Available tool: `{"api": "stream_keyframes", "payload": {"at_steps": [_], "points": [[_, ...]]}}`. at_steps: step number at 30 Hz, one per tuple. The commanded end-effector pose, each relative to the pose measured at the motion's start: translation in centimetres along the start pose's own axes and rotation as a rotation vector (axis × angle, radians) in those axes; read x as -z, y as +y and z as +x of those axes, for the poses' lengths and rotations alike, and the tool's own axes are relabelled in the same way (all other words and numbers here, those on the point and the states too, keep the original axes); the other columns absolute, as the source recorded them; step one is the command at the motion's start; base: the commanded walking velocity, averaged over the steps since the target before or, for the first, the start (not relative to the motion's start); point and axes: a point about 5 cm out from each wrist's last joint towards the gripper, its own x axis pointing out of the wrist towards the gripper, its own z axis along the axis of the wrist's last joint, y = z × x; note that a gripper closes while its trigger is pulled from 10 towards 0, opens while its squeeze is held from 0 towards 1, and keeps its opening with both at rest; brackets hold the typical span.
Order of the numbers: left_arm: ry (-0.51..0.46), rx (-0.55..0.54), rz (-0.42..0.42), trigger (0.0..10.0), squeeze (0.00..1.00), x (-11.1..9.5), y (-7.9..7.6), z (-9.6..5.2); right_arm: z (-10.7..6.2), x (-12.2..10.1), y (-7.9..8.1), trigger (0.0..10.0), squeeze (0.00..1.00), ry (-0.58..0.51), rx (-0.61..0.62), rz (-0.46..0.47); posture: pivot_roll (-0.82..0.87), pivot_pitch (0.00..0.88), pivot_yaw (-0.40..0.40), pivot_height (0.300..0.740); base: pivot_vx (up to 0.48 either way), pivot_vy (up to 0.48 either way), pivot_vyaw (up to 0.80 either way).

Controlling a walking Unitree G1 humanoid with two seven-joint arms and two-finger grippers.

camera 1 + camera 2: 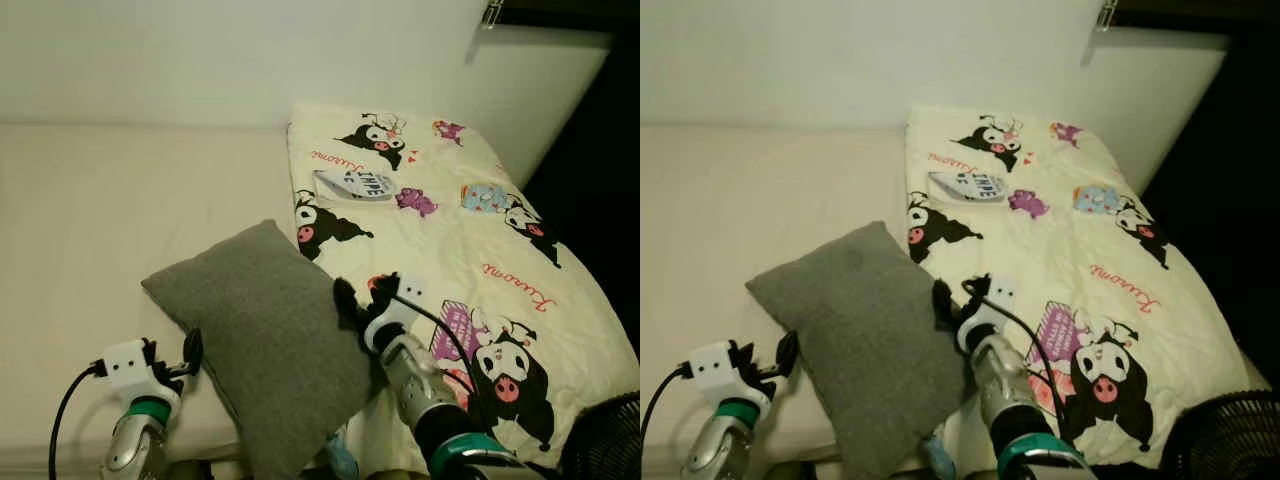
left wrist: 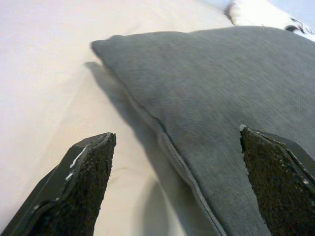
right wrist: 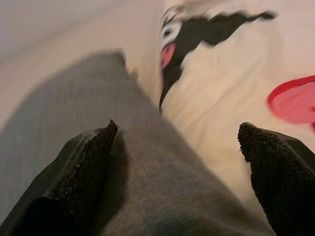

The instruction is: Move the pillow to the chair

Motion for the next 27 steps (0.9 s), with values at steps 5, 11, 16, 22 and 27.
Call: {"api": "stream_keyframes", "payload": {"at_steps": [5, 11, 16, 22, 27], "points": [[0.069, 0.018, -0.230, 10.0, 1.00, 2.3, 0.8, -0.9, -0.5, 1.9, 0.4, 10.0, 1.00, 0.101, -0.073, -0.093, -0.04, 0.079, -0.077, 0.590, 0.000, 0.000, 0.00], [0.164, -0.001, -0.358, 10.0, 1.00, 4.1, 1.1, -0.7, -1.2, 3.2, 0.1, 10.0, 1.00, 0.154, -0.109, -0.125, -0.06, 0.084, -0.099, 0.590, 0.000, 0.000, 0.00], [0.200, -0.012, -0.443, 10.0, 1.00, 4.8, 0.4, -0.5, -1.7, 4.4, 0.7, 10.0, 1.00, 0.199, -0.189, -0.133, -0.09, 0.079, -0.092, 0.590, 0.000, 0.000, 0.00], [0.183, 0.088, -0.554, 10.0, 1.00, 4.2, -1.9, 0.9, -2.5, 6.1, 1.0, 10.0, 1.00, 0.296, -0.261, -0.147, -0.10, 0.086, -0.101, 0.590, 0.000, 0.000, 0.00], [0.195, 0.324, -0.652, 10.0, 1.00, 3.3, -5.4, 2.2, -3.0, 7.3, 1.9, 10.0, 1.00, 0.368, -0.347, -0.125, -0.09, 0.082, -0.095, 0.590, 0.000, 0.000, 0.00]]}}
